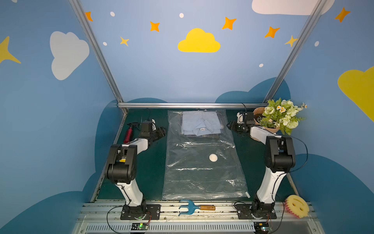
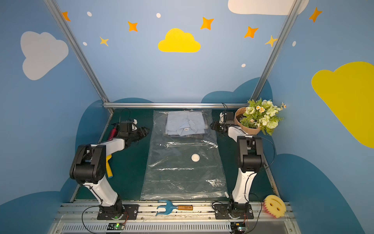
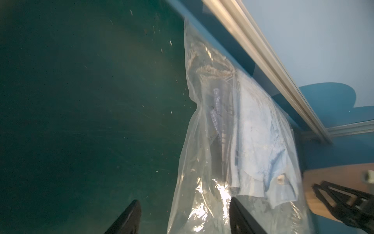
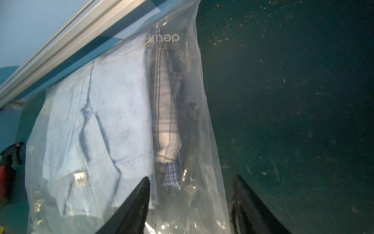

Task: Take the shirt out of the vacuum bag
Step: Move the vacuum bag to the center of the board.

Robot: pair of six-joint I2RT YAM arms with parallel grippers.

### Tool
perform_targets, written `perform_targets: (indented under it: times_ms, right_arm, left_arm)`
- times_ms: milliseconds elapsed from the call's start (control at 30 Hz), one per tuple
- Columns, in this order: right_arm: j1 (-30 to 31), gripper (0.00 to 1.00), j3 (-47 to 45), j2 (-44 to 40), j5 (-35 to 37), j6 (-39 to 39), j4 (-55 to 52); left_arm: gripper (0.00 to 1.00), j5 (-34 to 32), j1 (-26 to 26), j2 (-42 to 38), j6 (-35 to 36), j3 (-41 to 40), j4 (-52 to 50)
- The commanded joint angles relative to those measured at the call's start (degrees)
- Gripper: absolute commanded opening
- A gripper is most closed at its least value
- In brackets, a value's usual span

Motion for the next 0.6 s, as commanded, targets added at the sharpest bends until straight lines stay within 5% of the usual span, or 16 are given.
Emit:
perform_targets:
  times_ms: [0,233,567]
  right_arm:
    - [-0.6,0.63,4.7,4.2,-2.4,3.0,-1.7]
    - [-0.4,0.63,10.6,10.2,-1.2,5.7,-2.1]
    - [1.8,0.56,13.1,15.9,-6.0,10.3,4.2]
  left_arm:
    - [0.64,10.4,1.5,5.6,-3.5,6.9,-0.2]
    - [0.70,14.9,1.6,16.9,-3.5,20.0,-8.0]
    - [0.52,20.4,0.7,25.8,-3.3,30.4,-14.0]
